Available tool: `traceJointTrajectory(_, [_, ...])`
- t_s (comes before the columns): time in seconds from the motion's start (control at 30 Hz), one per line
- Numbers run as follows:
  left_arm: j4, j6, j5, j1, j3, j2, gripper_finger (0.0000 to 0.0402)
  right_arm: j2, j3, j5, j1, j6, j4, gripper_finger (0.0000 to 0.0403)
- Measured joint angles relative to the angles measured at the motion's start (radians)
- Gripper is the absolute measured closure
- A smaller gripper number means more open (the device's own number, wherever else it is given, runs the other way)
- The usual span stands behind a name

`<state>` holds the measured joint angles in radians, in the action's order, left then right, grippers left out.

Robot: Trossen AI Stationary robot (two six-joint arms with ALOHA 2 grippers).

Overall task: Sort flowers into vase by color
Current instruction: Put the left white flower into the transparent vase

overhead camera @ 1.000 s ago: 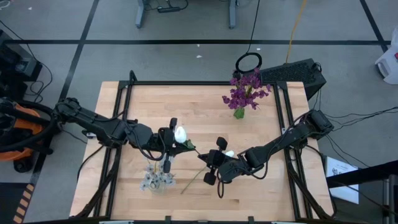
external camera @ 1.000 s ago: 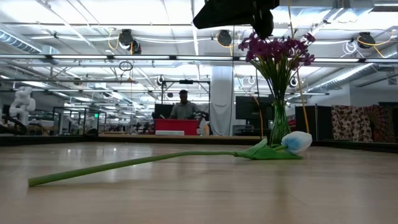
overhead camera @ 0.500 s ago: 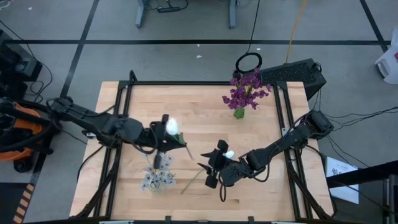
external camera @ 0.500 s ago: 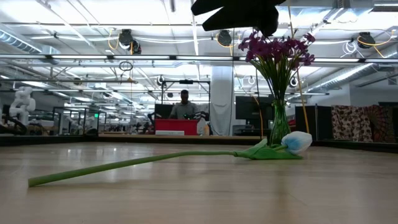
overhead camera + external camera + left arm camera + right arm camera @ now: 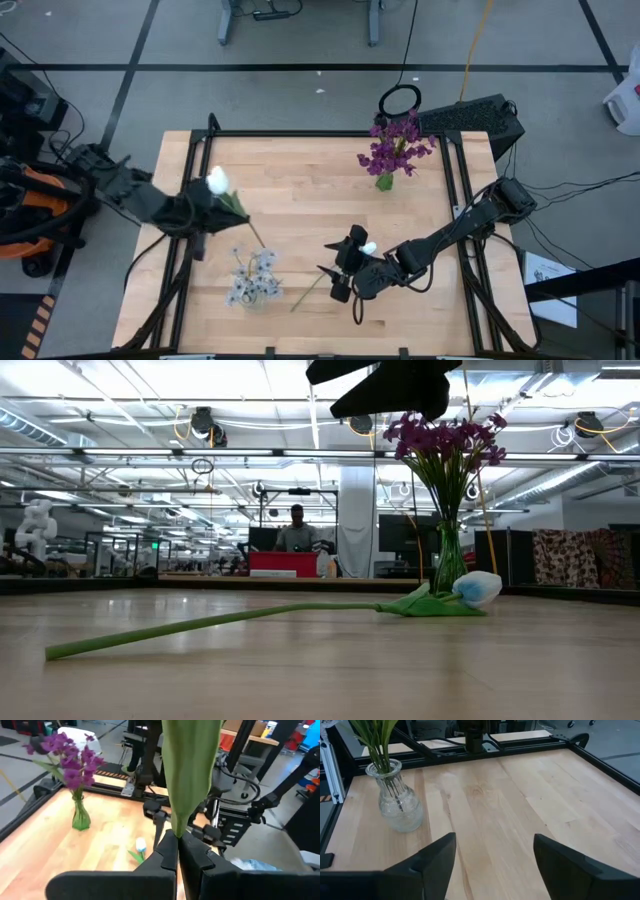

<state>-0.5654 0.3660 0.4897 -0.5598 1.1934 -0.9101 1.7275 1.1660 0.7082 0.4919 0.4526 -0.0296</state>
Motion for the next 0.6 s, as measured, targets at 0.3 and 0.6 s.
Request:
traceJointTrajectory(0.3, [-0.074, 0.109, 0.076, -0.208, -0.071, 0.037, 0.0396, 0.0, 0.0, -0.001, 0.0, 0.004, 0.0, 0.0145])
traceJointTrajectory(0.6, [-0.152, 0.253, 0.262, -0.433, -0.094, 0.063, 0.0396, 0.0, 0.0, -0.003, 0.001, 0.004, 0.001, 0.0145])
